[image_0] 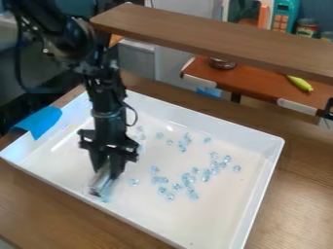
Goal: Sweep into pile
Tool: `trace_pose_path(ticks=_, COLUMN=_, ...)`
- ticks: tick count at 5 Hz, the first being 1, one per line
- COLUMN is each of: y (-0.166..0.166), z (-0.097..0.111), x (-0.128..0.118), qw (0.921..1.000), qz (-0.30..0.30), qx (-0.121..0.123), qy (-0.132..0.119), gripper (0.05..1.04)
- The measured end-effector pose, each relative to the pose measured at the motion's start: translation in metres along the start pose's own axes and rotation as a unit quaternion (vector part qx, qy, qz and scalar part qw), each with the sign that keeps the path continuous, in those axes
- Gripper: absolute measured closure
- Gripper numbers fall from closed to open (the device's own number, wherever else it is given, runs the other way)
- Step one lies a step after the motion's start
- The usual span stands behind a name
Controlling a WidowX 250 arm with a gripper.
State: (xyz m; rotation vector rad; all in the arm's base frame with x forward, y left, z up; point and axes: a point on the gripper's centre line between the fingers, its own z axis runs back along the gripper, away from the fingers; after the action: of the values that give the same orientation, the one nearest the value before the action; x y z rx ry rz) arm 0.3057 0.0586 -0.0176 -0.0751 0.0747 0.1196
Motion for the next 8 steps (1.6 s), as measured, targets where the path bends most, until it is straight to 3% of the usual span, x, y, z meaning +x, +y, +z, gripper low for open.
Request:
trace_pose_path(ticks=3, y=-0.068, z=-0.005, x=-0.006, qw=0.9996, qz=-0.011, qx=-0.025, qy=0.005, gripper=0.702)
trace_pose_path(ticks=5, y=-0.111, z=0.007, x=0.001, qw=0.9984, qz=-0.016, qx=-0.053, qy=0.003, gripper=0.702)
trace_pose_path(ticks=6, y=-0.113, z=0.012, x=0.004, qw=0.9980, qz=-0.023, qx=-0.059, qy=0.004, gripper=0.702)
trace_pose_path(ticks=7, y=-0.087, z=0.038, x=0.018, qw=0.9978, qz=-0.011, qx=-0.062, qy=-0.022, gripper=0.703)
trace_pose_path(ticks=8, y=-0.038, z=0.056, x=0.036, qw=0.9980, qz=0.008, qx=-0.007, qy=-0.062, gripper=0.702)
